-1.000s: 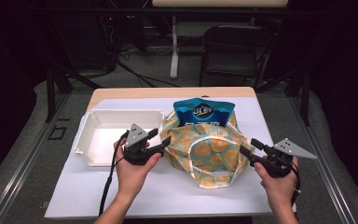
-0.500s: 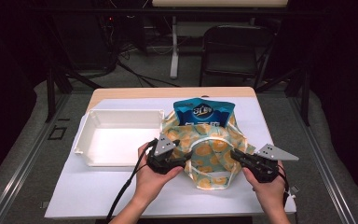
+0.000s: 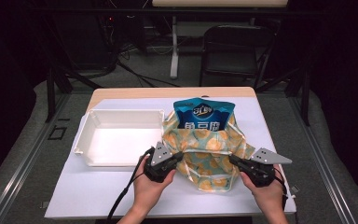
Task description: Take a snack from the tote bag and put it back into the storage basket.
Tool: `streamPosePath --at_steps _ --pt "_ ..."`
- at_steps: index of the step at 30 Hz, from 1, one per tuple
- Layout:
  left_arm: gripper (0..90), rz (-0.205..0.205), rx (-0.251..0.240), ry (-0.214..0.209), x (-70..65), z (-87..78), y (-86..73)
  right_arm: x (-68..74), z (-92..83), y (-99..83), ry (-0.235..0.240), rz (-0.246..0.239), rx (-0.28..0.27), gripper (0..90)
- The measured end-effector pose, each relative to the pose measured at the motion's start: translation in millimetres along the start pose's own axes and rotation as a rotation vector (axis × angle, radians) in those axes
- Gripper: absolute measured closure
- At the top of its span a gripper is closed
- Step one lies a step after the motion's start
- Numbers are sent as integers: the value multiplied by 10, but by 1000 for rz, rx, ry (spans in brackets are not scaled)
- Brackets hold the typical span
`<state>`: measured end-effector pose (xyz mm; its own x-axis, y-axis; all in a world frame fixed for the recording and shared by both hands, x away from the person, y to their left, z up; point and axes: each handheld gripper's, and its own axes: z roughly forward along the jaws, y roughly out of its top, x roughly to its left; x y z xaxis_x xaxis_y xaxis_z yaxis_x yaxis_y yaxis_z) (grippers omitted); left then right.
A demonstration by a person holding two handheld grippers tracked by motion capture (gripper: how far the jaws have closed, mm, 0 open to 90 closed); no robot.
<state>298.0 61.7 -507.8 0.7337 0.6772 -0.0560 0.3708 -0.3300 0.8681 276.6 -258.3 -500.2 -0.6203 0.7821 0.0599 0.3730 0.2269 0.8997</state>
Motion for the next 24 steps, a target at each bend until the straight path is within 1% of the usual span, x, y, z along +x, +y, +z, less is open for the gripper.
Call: streamPosePath --at_steps 2,4,6,7,8,9,10,11,12,14,15,16,17,19,21,22,23,24 --pt "900 -27 44 -11 17 67 -88 -14 45 -41 6 14 24 900" --pt "900 -68 84 -21 45 139 -165 -27 93 -89 1 31 57 900" --pt "900 -78 128 -15 75 205 -230 -42 143 -148 -9 46 102 900" --pt "900 -85 148 -5 92 241 -264 -54 176 -185 -14 59 133 900" --pt "900 -94 169 -5 117 272 -296 -69 208 -224 -18 73 162 900" --pt "900 -103 188 -2 134 303 -329 -89 245 -272 -15 97 181 900" --pt "900 -103 213 7 147 326 -357 -111 269 -308 -4 123 212 900" --pt "900 -114 217 8 155 349 -389 -122 293 -339 -7 138 237 900" --pt "900 -116 224 -2 169 349 -412 -127 304 -361 -15 133 258 900" --pt "900 -113 226 0 182 342 -447 -118 295 -370 -3 137 256 895" --pt "900 -120 222 -11 191 331 -457 -108 273 -365 5 129 249 846" --pt "898 -125 218 -22 199 316 -460 -95 234 -356 5 119 249 775" --pt "876 -122 210 -28 204 291 -458 -81 197 -357 18 124 229 710" --pt "803 -117 177 -33 204 220 -439 -68 91 -343 35 105 195 629" --pt "744 -125 141 -42 187 146 -407 -49 -58 -308 30 93 138 585" --pt "727 -115 119 -40 181 82 -375 -42 -100 -296 23 95 107 573" --pt "704 -123 92 -55 173 26 -348 -33 -171 -261 6 90 71 555" --pt "681 -123 74 -65 170 -18 -324 -25 -209 -226 -1 85 46 539"
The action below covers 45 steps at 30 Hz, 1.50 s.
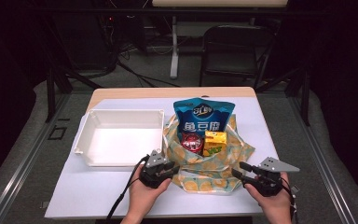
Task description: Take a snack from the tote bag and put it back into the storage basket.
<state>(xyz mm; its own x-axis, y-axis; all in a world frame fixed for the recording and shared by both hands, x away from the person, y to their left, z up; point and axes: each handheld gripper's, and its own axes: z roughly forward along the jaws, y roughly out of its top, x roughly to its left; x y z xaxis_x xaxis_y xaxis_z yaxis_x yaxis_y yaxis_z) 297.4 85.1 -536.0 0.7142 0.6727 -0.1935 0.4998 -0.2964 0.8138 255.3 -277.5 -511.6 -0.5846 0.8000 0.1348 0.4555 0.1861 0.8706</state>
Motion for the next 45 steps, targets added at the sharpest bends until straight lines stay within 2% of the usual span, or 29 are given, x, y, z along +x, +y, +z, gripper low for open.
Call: streamPosePath --at_steps 1,2,4,5,7,8,9,10,11,13,14,15,16,17,18,20,21,22,24,27,29,32,33,35,40,43,45 --pt "668 12 -28 0 -18 -83 31 10 -19 27 -3 -7 -20 528" --pt "651 21 -54 -5 -26 -149 56 36 -28 69 -9 -13 -62 510" --pt "627 20 -106 -13 -36 -240 105 67 1 137 -2 -27 -84 461" --pt "607 26 -113 -1 -41 -255 135 84 43 165 -2 -35 -86 429" --pt "510 44 -117 24 -55 -226 194 96 135 211 -40 -60 -84 339" --pt "458 51 -119 35 -58 -198 221 90 192 232 -51 -52 -85 292" --pt "414 59 -122 47 -61 -171 247 73 248 252 -39 -38 -79 277" --pt "376 64 -123 63 -61 -139 269 54 303 267 -17 -28 -63 275" --pt "332 63 -130 76 -56 -98 287 47 359 269 -16 -24 -55 280" --pt "277 71 -120 53 -30 -19 320 37 444 265 -16 -34 -37 348" --pt "283 84 -106 45 -23 21 330 38 472 260 -3 -37 -35 419" --pt "301 102 -101 45 -15 49 336 52 492 252 4 -39 -42 501" --pt "374 115 -97 42 -8 63 341 60 501 246 8 -54 -35 611" --pt "549 119 -91 41 0 70 344 66 511 241 8 -62 -23 689" --pt "678 107 -84 39 9 78 347 69 518 233 -7 -67 -12 756" --pt "872 102 -57 44 23 88 344 38 502 217 5 -53 1 846" --pt "900 105 -51 48 25 92 335 21 487 204 4 -53 6 900" --pt "900 98 -49 42 19 103 318 10 476 192 -14 -49 14 900" --pt "900 110 -28 47 3 126 277 -8 460 170 -18 -37 25 900" --pt "900 105 -2 51 -6 157 181 11 446 131 -28 -53 49 900" --pt "900 75 7 51 9 165 112 26 427 90 -30 -61 71 900" --pt "900 15 -46 43 54 82 68 67 405 7 -31 -75 107 900" --pt "869 -1 -72 38 63 45 74 74 400 -20 -33 -81 129 900" --pt "734 -17 -114 32 58 -10 111 69 418 -73 -20 -77 162 900" --pt "470 31 -147 18 -65 -53 235 106 524 -128 -12 -82 218 900" --pt "307 78 -162 49 -151 -13 265 132 523 -124 -4 -91 206 900" --pt "217 94 -145 70 -187 59 284 151 488 -116 21 -103 176 900"
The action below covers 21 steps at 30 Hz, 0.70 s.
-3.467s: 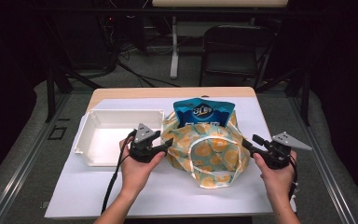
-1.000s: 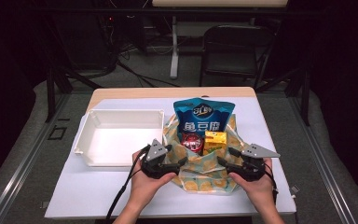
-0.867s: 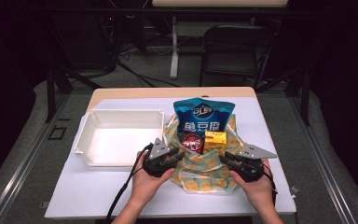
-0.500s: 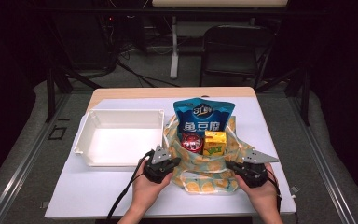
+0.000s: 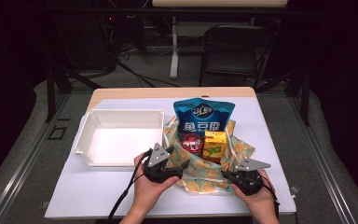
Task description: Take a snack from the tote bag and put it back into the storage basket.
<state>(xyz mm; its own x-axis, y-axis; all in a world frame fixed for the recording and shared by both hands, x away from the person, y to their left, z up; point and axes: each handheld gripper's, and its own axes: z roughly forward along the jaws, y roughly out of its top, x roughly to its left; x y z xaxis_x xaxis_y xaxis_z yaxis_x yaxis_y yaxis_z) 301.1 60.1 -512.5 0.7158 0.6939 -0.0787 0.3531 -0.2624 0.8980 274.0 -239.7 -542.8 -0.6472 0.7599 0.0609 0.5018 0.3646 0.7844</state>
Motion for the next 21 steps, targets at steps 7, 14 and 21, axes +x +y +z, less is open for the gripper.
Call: streamPosePath --at_steps 7,14,21 --pt "293 71 41 13 -94 153 30 97 -70 35 57 -26 -84 900" --pt "857 67 53 29 -45 93 -7 131 -58 61 83 -18 -114 900" --pt "900 -39 116 11 41 112 -247 187 2 84 59 -26 -82 900"
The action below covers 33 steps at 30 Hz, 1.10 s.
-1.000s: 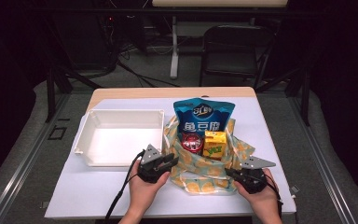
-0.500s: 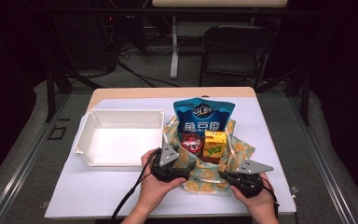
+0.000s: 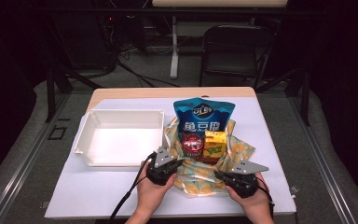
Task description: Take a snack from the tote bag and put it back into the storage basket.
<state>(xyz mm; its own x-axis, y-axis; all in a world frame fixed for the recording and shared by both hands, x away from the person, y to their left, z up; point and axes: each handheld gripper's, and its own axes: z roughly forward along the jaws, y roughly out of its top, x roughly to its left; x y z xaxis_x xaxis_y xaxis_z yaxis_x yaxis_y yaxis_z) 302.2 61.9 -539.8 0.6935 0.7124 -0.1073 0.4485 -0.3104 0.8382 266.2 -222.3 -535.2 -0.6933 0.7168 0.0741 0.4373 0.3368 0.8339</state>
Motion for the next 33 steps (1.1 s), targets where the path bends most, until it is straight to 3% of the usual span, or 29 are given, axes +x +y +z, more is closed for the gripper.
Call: streamPosePath --at_steps 4,8,11,14,17,19,21,23,25,26,29,33 --pt "900 -54 67 15 39 100 -166 33 98 -2 -14 -23 52 900" --pt "900 -96 157 29 67 199 -184 30 210 -13 -37 -20 106 900" --pt "900 -101 175 34 61 215 -152 -13 262 -47 -67 3 167 900" --pt "898 -41 157 38 4 212 -179 -64 266 -86 -59 50 189 900" --pt "896 -35 145 29 2 192 -196 -52 102 -79 -23 59 104 750" --pt "894 -42 146 21 13 192 -196 -40 -68 -27 -25 54 29 697" --pt "891 -34 143 28 2 193 -198 -45 -258 44 -16 83 -79 684" --pt "887 -14 138 34 -19 190 -202 -62 -386 107 -46 86 -137 667" --pt "876 8 131 35 -37 180 -205 -94 -471 178 -112 113 -205 605" --pt "865 5 125 32 -43 179 -209 -132 -475 213 -148 148 -222 566" --pt "843 -2 97 36 -42 164 -222 -225 -368 235 -213 203 -206 459" --pt "827 0 95 9 -22 149 -222 -313 -138 214 -199 246 -153 436"
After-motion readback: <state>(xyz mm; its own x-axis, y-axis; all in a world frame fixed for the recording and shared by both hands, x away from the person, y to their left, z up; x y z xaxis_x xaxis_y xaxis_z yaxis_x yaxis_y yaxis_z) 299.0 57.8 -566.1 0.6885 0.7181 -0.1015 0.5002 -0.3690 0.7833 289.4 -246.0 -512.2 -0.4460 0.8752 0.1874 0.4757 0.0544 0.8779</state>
